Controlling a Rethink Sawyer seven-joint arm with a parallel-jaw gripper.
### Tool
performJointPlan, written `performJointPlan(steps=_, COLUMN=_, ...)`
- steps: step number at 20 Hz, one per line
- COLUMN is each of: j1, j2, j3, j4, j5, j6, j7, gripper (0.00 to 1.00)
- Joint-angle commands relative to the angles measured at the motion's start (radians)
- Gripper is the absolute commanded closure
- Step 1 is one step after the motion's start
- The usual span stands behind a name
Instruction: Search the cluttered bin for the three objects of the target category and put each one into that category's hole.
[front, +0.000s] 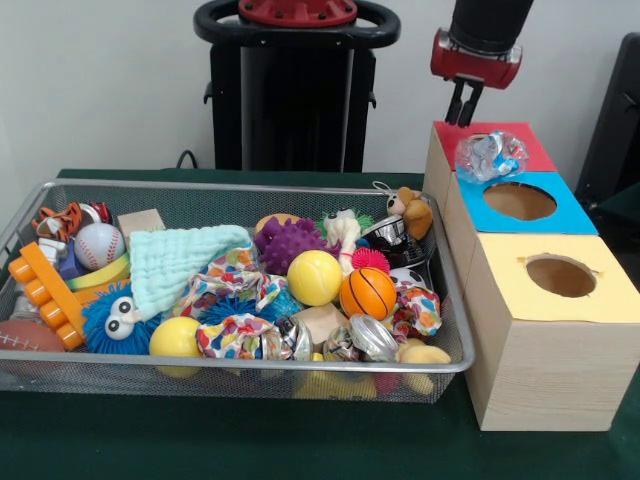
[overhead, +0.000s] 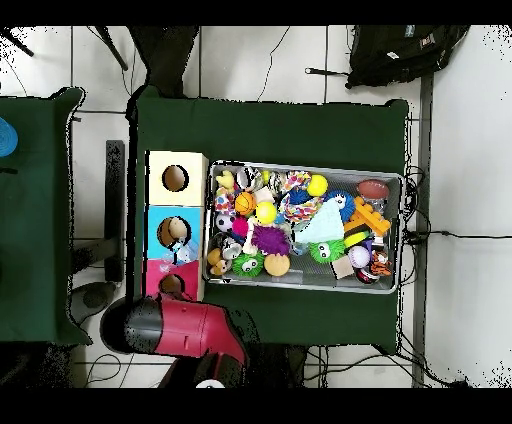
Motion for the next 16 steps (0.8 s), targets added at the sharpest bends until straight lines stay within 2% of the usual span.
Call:
performJointPlan(steps=1, j1=0.017, j2=0.048, j3=0.028, j4=-0.098, j5=0.019, j6=-0.048, j7=0.220, gripper=1.00)
performJointPlan(steps=16, j1=0.014, j2=0.073, j3=0.017, j4=-0.167, j5=0.024, j6=-0.013, j7=0.209, gripper=1.00)
